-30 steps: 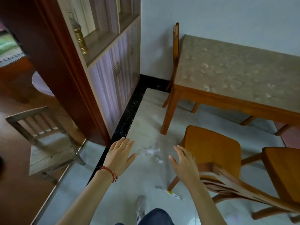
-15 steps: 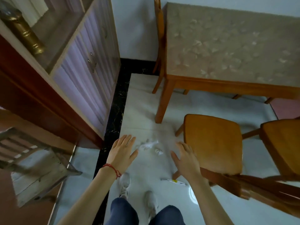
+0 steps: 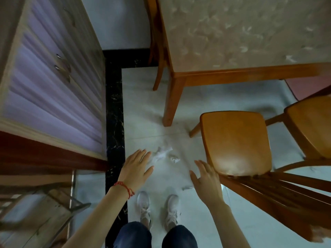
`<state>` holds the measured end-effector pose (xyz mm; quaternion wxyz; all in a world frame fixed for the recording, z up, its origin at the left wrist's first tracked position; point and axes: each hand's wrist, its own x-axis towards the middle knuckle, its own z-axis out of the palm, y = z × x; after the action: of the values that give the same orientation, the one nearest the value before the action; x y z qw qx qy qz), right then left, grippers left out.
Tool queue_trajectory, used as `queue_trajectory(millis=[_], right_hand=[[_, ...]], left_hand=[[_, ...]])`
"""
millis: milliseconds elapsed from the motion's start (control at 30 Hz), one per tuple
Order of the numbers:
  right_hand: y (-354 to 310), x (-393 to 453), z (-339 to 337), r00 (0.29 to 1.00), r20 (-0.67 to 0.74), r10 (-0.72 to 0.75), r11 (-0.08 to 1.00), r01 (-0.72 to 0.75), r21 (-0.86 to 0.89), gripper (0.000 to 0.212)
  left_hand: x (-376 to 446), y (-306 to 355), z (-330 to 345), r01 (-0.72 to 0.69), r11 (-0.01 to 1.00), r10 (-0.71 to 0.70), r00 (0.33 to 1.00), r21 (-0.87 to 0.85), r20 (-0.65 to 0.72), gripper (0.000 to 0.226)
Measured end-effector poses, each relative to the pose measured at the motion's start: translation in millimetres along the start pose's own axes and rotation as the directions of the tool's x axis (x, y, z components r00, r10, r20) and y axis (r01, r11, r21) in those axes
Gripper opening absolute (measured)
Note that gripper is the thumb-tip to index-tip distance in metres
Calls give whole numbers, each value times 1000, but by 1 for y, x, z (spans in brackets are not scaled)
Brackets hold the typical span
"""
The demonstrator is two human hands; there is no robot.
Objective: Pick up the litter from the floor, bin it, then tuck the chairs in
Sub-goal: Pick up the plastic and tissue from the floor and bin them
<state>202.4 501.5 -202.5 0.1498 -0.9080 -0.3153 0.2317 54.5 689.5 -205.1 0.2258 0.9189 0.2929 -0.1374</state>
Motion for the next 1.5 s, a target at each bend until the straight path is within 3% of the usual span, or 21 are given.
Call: queue_trajectory(millis=[133, 333, 800, 967, 1333, 1500], right_hand=[[22, 30, 32, 999, 28, 31, 999, -32, 26, 45], [64, 86, 100, 998, 43, 37, 998, -39, 54, 43], [194, 203, 296, 999, 35, 11, 999, -13, 53, 45], [240, 241, 365, 1000, 19, -16, 999, 15, 34, 49], [307, 311, 481, 998, 46, -37, 998, 35, 58, 45], [318, 320, 505, 998, 39, -46, 996, 43, 79, 45]], left_hand=[[33, -14, 31, 27, 999, -27, 1000, -32, -5, 56], [90, -37, 106, 77, 982, -91, 993, -170, -76, 83], [221, -103, 323, 179, 905, -212, 976, -386, -42, 87], [284, -127, 405, 231, 832, -268, 963, -505, -1, 55], [386, -183, 529, 459, 646, -422, 880, -610, 216, 76], [402, -186, 553, 453, 634, -433, 879, -627, 198, 74]])
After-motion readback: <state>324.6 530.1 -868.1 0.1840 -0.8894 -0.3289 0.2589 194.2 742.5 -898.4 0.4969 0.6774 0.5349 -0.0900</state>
